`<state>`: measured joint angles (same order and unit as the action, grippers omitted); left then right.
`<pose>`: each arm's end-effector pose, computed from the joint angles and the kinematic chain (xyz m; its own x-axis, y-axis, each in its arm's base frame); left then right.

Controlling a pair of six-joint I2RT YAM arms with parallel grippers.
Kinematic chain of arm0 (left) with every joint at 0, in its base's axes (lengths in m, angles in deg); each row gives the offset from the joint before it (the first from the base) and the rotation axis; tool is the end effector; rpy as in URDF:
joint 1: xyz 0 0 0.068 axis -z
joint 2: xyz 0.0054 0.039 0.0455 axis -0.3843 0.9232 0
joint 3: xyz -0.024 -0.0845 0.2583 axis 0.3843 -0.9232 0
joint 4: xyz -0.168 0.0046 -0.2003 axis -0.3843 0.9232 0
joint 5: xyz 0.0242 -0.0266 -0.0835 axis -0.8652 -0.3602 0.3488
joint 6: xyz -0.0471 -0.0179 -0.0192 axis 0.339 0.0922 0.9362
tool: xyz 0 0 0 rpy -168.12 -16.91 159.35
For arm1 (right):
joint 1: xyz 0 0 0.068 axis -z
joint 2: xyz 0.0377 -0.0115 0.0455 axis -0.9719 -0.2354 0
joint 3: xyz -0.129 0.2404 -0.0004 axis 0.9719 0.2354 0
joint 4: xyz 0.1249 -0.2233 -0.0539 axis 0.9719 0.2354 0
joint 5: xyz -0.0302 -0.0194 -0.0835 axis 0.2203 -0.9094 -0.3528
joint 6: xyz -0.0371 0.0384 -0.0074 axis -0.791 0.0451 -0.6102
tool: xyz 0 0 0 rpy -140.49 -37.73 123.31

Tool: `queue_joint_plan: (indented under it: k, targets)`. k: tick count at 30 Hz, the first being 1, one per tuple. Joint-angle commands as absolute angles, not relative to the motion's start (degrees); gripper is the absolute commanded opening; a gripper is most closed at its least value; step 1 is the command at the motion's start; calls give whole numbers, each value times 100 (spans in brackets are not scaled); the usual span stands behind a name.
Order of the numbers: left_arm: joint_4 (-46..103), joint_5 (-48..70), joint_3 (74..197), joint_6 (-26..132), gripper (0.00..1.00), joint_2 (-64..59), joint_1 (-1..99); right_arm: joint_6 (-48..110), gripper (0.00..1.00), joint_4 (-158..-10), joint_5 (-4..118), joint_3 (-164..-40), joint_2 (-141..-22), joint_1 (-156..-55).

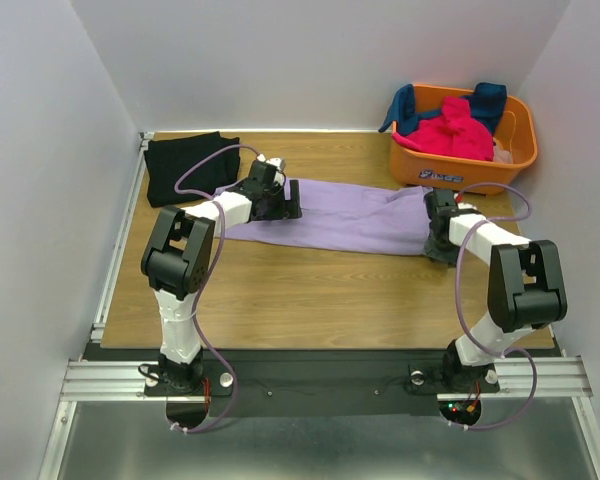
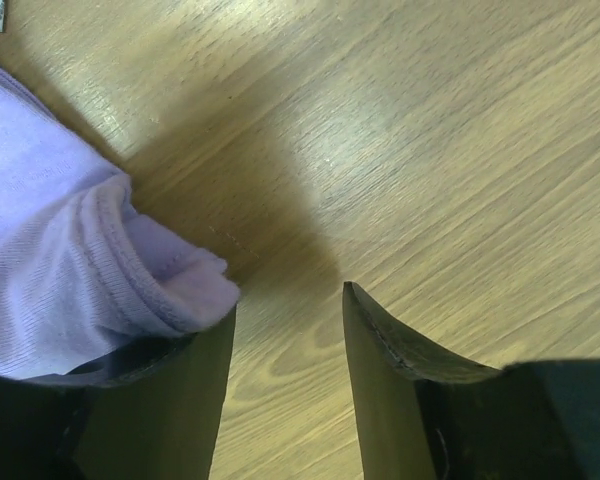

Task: Fold and stack the t-shirts
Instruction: Fold the tshirt

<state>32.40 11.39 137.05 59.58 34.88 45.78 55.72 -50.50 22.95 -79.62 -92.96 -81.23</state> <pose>0.3967 -0.1757 0.1778 -0.7254 -0.0317 -0.6876 0.2793 0.8995 -0.3361 0.2910 0.0088 0.1664 -0.7876 0.4044 -0.4649 0.5430 0.8121 -0.2136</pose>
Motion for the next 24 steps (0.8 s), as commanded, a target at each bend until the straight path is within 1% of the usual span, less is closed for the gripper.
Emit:
queue_joint_plan:
  k: [1, 12, 20, 24]
  targets:
    - [3921, 927, 13404, 5965, 98, 3610, 4449, 5279, 54, -5159, 2292, -8033, -9308, -8052]
    - [3912, 945, 13352, 5974, 98, 3549, 4449, 5155, 54, -5687, 3558, -8209, -9256, -8060]
    - [3903, 936, 13264, 5983, 98, 3523, 4449, 5111, 55, -5968, 3454, -7998, -9449, -8060]
    - [3868, 918, 13071, 5983, 98, 3444, 4449, 5041, 54, -6250, 3682, -8024, -9493, -8060]
